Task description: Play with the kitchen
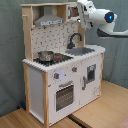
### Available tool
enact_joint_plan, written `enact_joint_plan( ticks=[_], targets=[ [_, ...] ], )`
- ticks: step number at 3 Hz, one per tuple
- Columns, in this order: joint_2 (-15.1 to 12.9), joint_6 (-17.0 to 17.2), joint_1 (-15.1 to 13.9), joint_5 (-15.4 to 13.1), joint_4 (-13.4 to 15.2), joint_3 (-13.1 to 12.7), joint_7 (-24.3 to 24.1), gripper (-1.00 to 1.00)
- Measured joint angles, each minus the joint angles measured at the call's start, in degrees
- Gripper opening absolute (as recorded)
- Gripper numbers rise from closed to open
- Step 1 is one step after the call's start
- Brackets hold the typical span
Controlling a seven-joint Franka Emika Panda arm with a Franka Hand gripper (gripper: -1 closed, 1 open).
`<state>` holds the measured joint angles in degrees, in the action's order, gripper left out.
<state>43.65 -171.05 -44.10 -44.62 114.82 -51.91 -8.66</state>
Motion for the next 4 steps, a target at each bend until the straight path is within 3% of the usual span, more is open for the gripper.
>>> enact_joint_plan(
  ticks=[2, 4],
  targets=[
    [11.43, 0.11, 1.63, -0.01, 4.90, -0.16, 0.26, 1.00],
    [22.39, 1.47, 3.28, -0.01, 8.31, -3.09, 1.50, 1.00]
  ],
)
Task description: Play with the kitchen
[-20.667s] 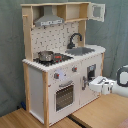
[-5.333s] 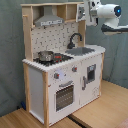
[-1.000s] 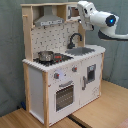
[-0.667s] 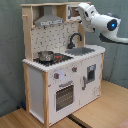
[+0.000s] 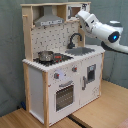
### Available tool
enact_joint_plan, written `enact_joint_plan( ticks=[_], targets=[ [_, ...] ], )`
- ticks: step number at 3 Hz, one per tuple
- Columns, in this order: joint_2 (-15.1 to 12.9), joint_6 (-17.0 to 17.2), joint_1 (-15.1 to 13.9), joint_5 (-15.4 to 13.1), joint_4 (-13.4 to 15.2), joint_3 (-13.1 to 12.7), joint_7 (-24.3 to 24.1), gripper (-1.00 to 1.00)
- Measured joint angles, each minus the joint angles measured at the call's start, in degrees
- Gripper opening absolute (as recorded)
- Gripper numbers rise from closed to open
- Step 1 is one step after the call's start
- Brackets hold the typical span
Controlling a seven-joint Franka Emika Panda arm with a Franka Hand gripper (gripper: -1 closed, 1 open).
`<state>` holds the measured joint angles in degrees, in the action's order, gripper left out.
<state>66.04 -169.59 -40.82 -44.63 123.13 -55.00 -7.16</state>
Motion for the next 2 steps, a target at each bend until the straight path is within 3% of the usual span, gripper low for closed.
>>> enact_joint_plan(
  ticks=[2],
  targets=[
    [8.20, 2.99, 1.11, 0.00, -0.03, -6.52, 4.38, 1.00]
  ],
)
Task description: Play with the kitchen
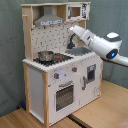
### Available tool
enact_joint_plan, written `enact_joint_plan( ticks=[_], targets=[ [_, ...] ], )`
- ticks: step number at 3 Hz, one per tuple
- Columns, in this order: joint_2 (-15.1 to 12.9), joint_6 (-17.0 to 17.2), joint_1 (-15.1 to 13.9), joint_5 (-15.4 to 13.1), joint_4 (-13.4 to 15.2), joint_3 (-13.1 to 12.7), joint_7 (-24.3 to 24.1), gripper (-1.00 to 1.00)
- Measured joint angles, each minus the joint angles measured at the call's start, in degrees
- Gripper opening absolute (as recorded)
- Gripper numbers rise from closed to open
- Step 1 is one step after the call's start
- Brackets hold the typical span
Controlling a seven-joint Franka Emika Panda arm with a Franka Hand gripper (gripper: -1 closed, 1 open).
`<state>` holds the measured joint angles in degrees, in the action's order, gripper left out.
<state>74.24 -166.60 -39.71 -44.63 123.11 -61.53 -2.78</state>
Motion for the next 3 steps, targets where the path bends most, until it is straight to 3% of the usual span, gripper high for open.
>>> enact_joint_plan(
  ticks=[2, 3],
  targets=[
    [6.01, 2.27, 1.26, 0.00, 0.38, -4.99, 7.59, 1.00],
    [7.35, 5.46, 3.38, 0.00, 0.41, -9.59, 10.19, 1.00]
  ],
)
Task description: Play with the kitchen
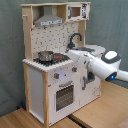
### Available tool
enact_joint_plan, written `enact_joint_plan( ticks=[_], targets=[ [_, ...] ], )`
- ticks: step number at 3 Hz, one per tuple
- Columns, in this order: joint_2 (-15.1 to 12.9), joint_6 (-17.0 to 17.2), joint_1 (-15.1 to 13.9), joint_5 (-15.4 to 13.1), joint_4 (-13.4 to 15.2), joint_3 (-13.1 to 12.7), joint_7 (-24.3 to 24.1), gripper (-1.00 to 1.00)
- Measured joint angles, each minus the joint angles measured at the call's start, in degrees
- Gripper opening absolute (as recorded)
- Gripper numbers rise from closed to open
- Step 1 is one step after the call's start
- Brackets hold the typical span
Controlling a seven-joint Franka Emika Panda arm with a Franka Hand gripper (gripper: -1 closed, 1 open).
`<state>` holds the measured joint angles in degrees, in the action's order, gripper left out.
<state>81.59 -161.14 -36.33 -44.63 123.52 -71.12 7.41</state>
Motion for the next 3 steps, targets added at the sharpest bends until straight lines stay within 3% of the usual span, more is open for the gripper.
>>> enact_joint_plan(
  ticks=[1, 2, 3],
  targets=[
    [0.47, 3.39, 2.45, 0.00, 0.14, -4.06, 1.95, 1.00],
    [0.47, 4.07, 3.41, 0.05, 1.03, -9.79, 2.72, 1.00],
    [0.55, 4.05, 3.27, 0.53, 1.32, -15.29, 0.00, 1.00]
  ],
)
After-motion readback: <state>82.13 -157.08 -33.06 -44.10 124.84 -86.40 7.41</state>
